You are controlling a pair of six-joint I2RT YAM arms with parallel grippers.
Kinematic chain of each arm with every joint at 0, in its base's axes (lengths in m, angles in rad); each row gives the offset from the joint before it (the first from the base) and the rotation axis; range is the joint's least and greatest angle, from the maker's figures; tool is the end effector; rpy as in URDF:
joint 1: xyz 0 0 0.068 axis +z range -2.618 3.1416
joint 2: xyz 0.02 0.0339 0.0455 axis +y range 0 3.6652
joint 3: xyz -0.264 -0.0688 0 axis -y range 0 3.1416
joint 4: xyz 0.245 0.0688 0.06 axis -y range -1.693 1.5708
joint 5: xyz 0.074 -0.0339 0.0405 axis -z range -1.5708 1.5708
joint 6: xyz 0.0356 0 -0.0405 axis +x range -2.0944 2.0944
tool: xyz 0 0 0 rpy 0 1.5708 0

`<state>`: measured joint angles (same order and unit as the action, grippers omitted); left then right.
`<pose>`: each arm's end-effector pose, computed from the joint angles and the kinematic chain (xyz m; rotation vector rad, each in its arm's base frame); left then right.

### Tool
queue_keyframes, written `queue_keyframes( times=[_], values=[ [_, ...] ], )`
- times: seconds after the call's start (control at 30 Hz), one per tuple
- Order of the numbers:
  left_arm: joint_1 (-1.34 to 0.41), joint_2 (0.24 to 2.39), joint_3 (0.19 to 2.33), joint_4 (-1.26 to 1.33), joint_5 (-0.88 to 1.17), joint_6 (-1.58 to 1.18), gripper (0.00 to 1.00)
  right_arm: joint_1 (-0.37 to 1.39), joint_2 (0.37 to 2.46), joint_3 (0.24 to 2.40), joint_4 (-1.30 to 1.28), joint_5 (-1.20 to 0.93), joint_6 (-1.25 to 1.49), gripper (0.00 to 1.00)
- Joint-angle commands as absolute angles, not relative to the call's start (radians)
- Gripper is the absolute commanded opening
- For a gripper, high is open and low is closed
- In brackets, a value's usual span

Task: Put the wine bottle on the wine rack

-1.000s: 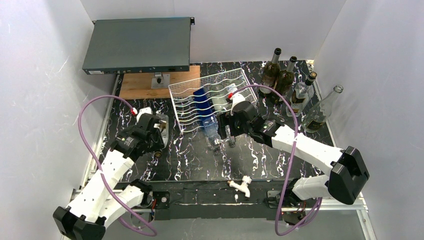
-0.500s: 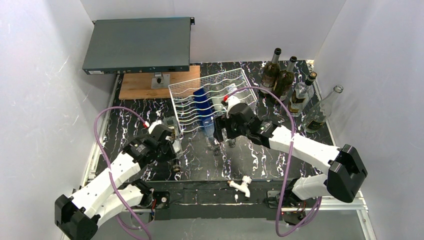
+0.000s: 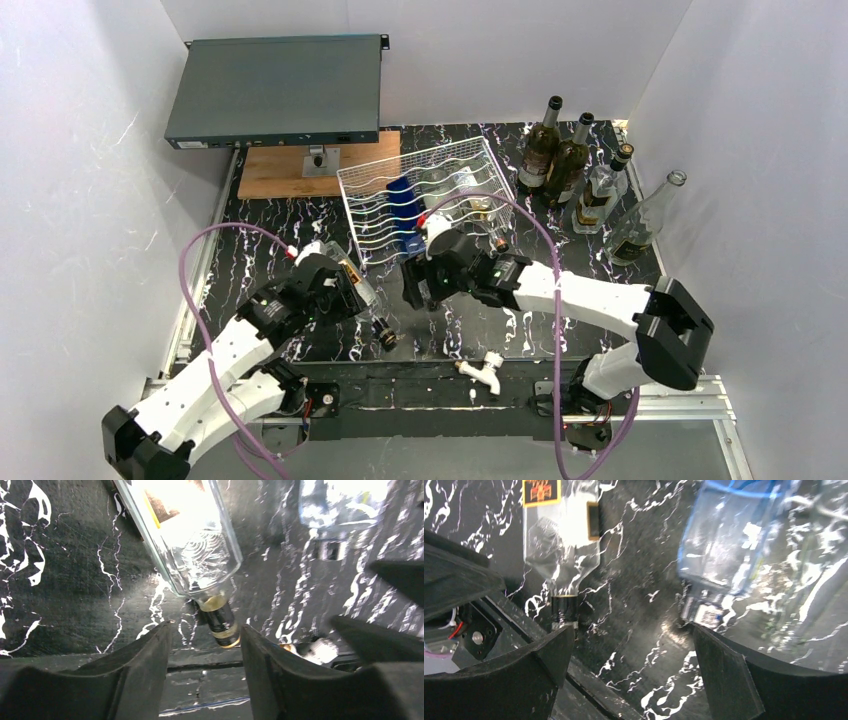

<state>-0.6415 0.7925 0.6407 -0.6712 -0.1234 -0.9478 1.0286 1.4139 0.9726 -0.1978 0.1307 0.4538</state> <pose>0.1310 -0.0924 0.2436 -0.4361 2.4328 -0.5849 0.1658 0.2663 0.2587 -0.5762 2.2149 0.6660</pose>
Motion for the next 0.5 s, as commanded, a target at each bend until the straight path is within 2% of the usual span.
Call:
queue_keyframes(
  times=[0.0, 0.03, 0.07, 0.17, 0.47],
  values=[
    [-0.646, 0.722, 0.750, -0.781, -0.192, -0.869, 0.61, 1.122, 1.465, 1.015, -0.142, 0.176, 0.497, 0.99],
    [-0.646, 0.716, 0.776, -0.810, -0.210, -0.855, 0.68, 1.147, 1.482, 1.023, -0.143, 0.184, 0.499, 0.98],
    [-0.646, 0.717, 0.804, -0.840, -0.227, -0.845, 0.80, 1.170, 1.498, 1.029, -0.143, 0.193, 0.501, 0.98],
    [-0.644, 0.751, 0.891, -0.942, -0.294, -0.860, 0.91, 1.233, 1.547, 1.048, -0.139, 0.213, 0.498, 0.98],
    [-0.584, 0.816, 0.951, -1.002, -0.303, -0.925, 0.97, 1.279, 1.690, 1.095, -0.097, 0.174, 0.447, 0.90]
  ],
)
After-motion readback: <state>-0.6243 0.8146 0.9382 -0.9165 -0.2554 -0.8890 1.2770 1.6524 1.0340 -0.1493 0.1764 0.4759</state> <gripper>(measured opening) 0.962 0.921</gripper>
